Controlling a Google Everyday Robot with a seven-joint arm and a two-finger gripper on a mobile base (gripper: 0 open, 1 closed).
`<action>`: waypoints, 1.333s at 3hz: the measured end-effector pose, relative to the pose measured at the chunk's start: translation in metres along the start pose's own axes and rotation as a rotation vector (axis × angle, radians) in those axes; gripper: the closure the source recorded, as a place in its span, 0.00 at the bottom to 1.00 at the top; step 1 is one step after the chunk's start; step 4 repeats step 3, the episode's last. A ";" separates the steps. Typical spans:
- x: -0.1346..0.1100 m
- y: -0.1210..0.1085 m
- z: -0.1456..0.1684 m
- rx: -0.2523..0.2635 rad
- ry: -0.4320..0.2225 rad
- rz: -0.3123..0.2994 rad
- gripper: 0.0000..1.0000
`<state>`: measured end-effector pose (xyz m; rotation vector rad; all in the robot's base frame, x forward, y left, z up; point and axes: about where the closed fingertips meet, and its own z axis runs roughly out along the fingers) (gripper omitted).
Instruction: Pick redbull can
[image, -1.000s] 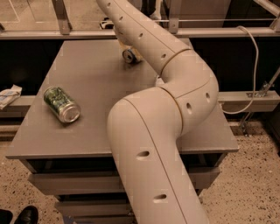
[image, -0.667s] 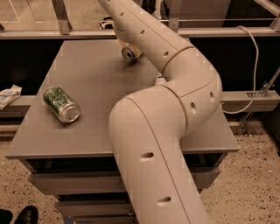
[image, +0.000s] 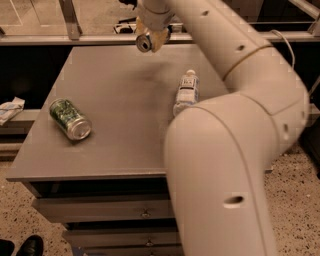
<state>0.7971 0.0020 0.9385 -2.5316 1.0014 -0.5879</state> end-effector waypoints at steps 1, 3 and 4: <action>-0.014 0.009 -0.042 0.180 -0.217 0.118 1.00; -0.066 0.000 -0.086 0.381 -0.600 0.237 1.00; -0.066 0.000 -0.086 0.381 -0.600 0.237 1.00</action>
Offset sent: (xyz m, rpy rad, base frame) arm -0.1367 0.0296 0.1067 1.1445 0.3241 0.2596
